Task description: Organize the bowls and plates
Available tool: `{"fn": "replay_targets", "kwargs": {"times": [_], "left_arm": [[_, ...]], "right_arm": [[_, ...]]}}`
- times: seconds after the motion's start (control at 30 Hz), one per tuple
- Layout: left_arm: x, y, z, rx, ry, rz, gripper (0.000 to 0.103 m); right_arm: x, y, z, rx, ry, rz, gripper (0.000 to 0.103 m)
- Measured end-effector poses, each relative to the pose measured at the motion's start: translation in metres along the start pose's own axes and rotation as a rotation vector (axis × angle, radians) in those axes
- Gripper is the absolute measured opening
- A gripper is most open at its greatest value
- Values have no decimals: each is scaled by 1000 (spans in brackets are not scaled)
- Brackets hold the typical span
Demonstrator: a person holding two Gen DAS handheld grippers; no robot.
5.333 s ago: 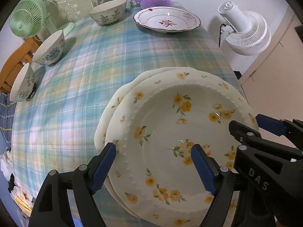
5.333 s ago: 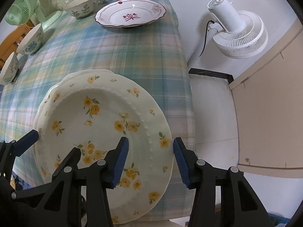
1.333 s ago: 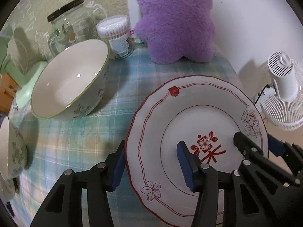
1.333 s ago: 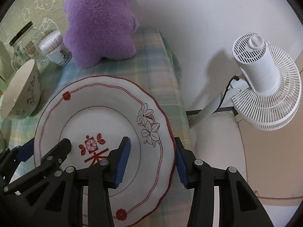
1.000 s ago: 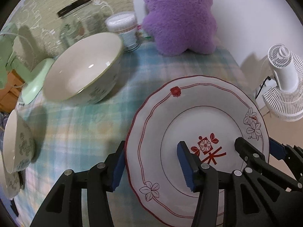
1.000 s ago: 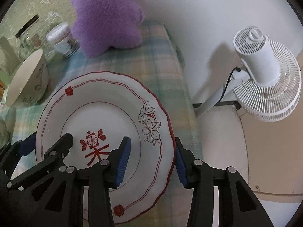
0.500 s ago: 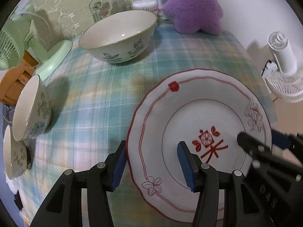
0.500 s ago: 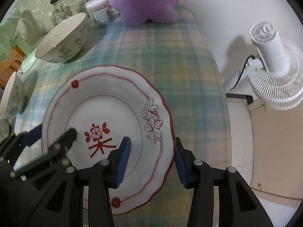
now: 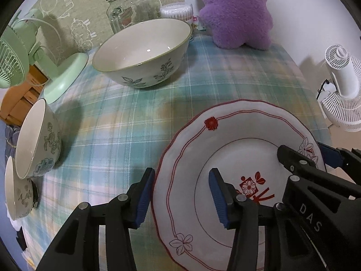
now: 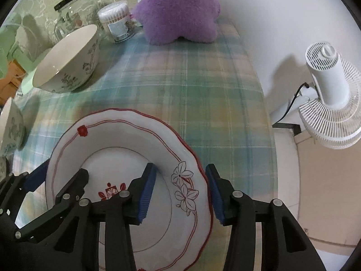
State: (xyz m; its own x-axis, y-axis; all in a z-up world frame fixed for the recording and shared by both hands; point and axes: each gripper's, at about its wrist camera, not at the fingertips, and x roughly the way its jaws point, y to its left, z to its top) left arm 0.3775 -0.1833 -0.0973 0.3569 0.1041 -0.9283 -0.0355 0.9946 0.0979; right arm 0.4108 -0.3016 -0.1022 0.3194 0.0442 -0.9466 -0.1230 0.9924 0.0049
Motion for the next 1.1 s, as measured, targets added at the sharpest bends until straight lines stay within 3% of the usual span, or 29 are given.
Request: {"fn": "replay_targets", "kwargs": {"times": [0.27,0.67,0.87,1.1], "left_arm": [[-14,6,-4,-31,-15,-29,49],[-67,16,-17,-24,-76,-62,49],[-94,21,-32,13,-97,-96,49],[-111,25,-72,69,-89,-157,49]], "right_arm": [[-13,4,-3,9,-20,-14,51],[-66,11,-12,28,-76,-38,51],[-102,17,-32,62,-94,-70,51],[-130,24,-70,105,-98,-121,51]]}}
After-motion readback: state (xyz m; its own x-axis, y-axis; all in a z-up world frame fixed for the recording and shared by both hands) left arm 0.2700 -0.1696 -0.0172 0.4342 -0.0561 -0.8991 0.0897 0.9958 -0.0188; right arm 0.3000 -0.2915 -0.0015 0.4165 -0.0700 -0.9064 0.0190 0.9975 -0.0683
